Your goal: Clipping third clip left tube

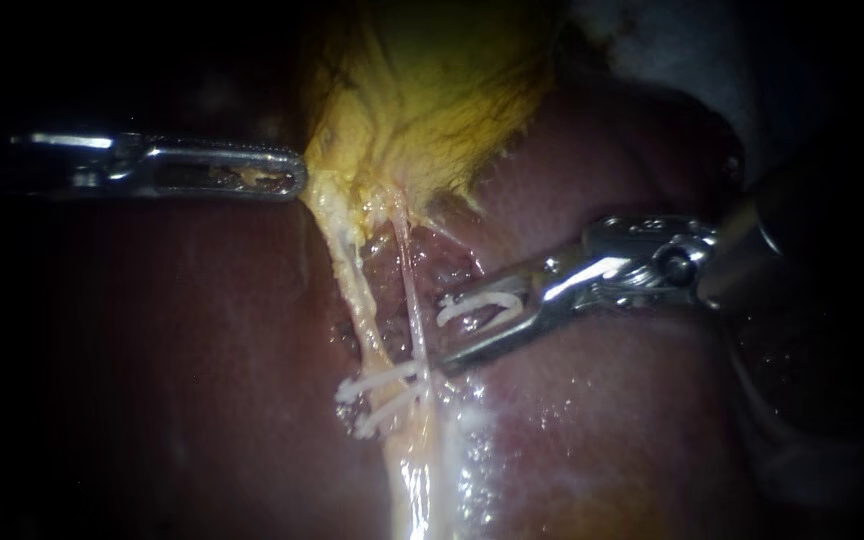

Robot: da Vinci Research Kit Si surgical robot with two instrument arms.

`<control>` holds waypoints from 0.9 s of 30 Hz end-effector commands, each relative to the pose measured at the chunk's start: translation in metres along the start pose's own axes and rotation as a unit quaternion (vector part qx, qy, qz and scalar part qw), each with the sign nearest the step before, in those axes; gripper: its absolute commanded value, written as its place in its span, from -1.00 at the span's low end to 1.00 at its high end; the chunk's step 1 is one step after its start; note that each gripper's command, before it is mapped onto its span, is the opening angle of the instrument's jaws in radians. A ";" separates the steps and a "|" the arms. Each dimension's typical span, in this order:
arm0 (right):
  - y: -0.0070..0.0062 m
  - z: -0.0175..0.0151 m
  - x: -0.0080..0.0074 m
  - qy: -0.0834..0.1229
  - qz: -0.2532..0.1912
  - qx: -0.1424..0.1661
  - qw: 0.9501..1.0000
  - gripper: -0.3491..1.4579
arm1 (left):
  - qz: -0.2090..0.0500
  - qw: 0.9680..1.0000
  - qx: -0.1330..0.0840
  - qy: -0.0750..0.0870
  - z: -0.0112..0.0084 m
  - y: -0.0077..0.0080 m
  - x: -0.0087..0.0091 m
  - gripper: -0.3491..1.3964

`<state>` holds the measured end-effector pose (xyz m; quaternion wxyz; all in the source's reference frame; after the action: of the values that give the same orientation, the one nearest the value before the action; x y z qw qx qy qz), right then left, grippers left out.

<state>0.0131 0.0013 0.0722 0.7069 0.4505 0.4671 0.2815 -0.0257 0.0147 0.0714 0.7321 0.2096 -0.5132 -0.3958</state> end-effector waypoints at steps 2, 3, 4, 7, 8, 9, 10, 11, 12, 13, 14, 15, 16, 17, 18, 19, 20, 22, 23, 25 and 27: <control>-0.0006 -0.0007 0.0006 0.007 0.000 0.016 1.000 -0.01 | 0.000 1.000 0.000 0.000 0.0000 0.0000 0.0000 -1.00; -0.0009 -0.0009 0.0009 0.011 -0.001 0.024 1.000 -0.01 | 0.000 1.000 0.000 0.000 0.0000 0.0000 0.0000 -1.00; -0.0011 -0.0010 0.0011 0.015 -0.001 0.030 0.999 -0.01 | 0.000 1.000 0.000 0.000 0.0000 0.0000 0.0000 -1.00; -0.0020 -0.0010 0.0020 0.022 -0.001 0.049 0.999 -0.02 | 0.000 1.000 0.000 0.000 0.0000 0.0000 -0.0001 -1.00; -0.0023 -0.0008 0.0022 0.025 -0.002 0.056 0.998 -0.02 | 0.000 1.000 0.000 0.000 0.0000 0.0000 -0.0001 -1.00; -0.0024 -0.0005 0.0024 0.026 -0.002 0.059 0.998 -0.02 | 0.000 1.000 0.000 0.000 0.0000 0.0000 -0.0001 -1.00; -0.0025 -0.0002 0.0025 0.026 -0.003 0.062 0.998 -0.02 | 0.000 1.000 -0.001 0.000 0.0000 0.0000 -0.0001 -1.00; -0.0025 0.0002 0.0026 0.026 -0.004 0.065 0.998 -0.02 | 0.000 1.000 -0.001 0.000 0.0000 0.0000 -0.0001 -1.00; -0.0025 0.0005 0.0027 0.026 -0.005 0.067 0.997 -0.02 | 0.000 1.000 -0.001 0.000 0.0000 0.0000 -0.0001 -1.00; -0.0025 0.0008 0.0027 0.025 -0.006 0.069 0.997 -0.02 | 0.000 1.000 -0.001 0.000 0.0000 0.0000 -0.0001 -1.00; -0.0024 0.0012 0.0026 0.025 -0.007 0.070 0.997 -0.02 | 0.000 1.000 -0.001 0.000 0.0000 0.0000 -0.0001 -1.00; -0.0022 0.0016 0.0025 0.025 -0.008 0.070 0.997 -0.02 | 0.000 1.000 -0.001 0.000 0.0000 0.0000 -0.0001 -1.00; -0.0021 0.0018 0.0025 0.025 -0.008 0.069 0.997 -0.02 | 0.000 1.000 -0.001 0.000 0.0000 0.0000 -0.0001 -1.00; -0.0019 0.0021 0.0023 0.025 -0.009 0.069 0.997 -0.02 | 0.000 1.000 -0.001 0.000 0.0000 0.0000 -0.0001 -1.00; -0.0017 0.0024 0.0021 0.025 -0.010 0.068 0.997 -0.02 | 0.000 1.000 -0.001 0.000 0.0000 0.0000 -0.0001 -1.00; -0.0014 0.0026 0.0019 0.025 -0.011 0.068 0.997 -0.02 | 0.000 1.000 -0.001 0.000 0.0000 0.0000 -0.0001 -1.00; -0.0012 0.0028 0.0017 0.024 -0.012 0.067 0.997 -0.02 | 0.000 1.000 -0.001 0.000 0.0000 0.0000 -0.0001 -1.00; -0.0006 0.0033 0.0010 0.024 -0.015 0.066 0.997 -0.02 | 0.000 1.000 -0.001 0.000 0.0000 0.0000 -0.0001 -1.00; -0.0004 0.0036 0.0007 0.023 -0.010 0.065 0.998 -0.02 | 0.000 1.000 -0.001 0.000 0.0000 0.0000 -0.0001 -1.00; 0.0003 0.0042 -0.0001 0.022 -0.010 0.064 0.998 -0.02 | 0.000 1.000 -0.001 0.000 0.0000 0.0000 -0.0001 -1.00; 0.0010 0.0049 -0.0008 0.021 -0.007 0.062 0.998 -0.02 | 0.000 1.000 -0.001 0.000 0.0000 0.0000 -0.0001 -1.00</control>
<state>0.0174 -0.0010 0.0746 0.6698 0.4846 0.5007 0.2567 -0.0257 0.0148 0.0713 0.7321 0.2087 -0.5129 -0.3968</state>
